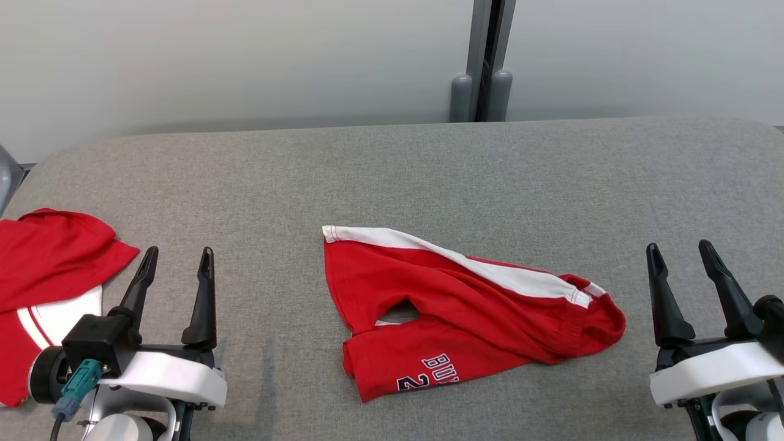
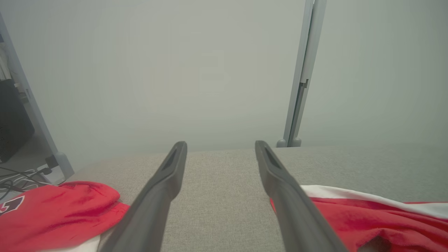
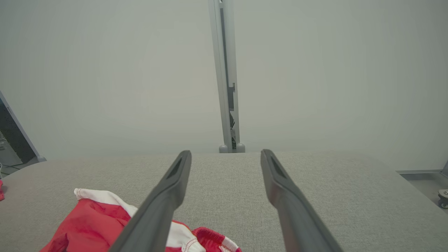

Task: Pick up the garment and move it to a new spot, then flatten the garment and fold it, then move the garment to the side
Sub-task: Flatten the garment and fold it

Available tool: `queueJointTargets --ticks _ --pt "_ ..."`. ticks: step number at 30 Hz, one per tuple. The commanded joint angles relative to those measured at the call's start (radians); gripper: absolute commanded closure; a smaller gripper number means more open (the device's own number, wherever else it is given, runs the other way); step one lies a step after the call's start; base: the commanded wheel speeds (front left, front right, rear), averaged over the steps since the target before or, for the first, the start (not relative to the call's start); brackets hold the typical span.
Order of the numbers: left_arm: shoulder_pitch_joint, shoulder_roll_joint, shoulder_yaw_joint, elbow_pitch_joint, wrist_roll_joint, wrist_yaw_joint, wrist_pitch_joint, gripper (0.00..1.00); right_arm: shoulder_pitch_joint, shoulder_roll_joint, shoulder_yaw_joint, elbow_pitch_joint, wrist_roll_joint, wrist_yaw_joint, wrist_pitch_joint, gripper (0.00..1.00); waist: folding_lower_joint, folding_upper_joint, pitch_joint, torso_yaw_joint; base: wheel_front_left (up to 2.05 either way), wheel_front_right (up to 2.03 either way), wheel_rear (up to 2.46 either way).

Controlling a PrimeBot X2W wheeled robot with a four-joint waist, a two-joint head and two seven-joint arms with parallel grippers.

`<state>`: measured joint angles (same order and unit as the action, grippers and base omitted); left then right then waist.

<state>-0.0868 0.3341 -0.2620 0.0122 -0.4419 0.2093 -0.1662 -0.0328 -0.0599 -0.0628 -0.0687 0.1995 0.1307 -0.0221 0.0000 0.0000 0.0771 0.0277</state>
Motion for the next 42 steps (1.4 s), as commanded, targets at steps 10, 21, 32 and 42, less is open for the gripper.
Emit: queueJointTargets --ticks 10,21,32,42 --pt "-0.041 0.004 -0.023 -0.007 -0.032 -0.027 0.050 0.00 -0.024 0.004 0.000 0.000 -0.001 0.000 -0.004 0.00 0.0000 0.0000 0.024 -0.007 0.00 0.00 0.00" --pt "-0.225 -0.004 -0.132 0.100 -0.091 -0.166 0.254 0.00 -0.067 0.005 0.030 -0.007 0.000 0.000 -0.024 0.00 0.0000 0.0000 0.125 -0.060 0.00 0.00 0.00" --pt "-0.398 -0.008 -0.164 0.391 -0.182 -0.304 0.342 0.00 -0.106 0.007 0.068 0.038 0.017 0.000 -0.066 0.00 0.0000 0.0000 0.212 -0.148 0.00 0.00 0.00" --pt "-0.494 -0.003 -0.188 0.553 -0.212 -0.334 0.292 0.00 -0.119 0.007 0.085 0.072 0.030 0.000 -0.082 0.00 0.0000 0.0000 0.231 -0.175 0.00 0.00 0.00"
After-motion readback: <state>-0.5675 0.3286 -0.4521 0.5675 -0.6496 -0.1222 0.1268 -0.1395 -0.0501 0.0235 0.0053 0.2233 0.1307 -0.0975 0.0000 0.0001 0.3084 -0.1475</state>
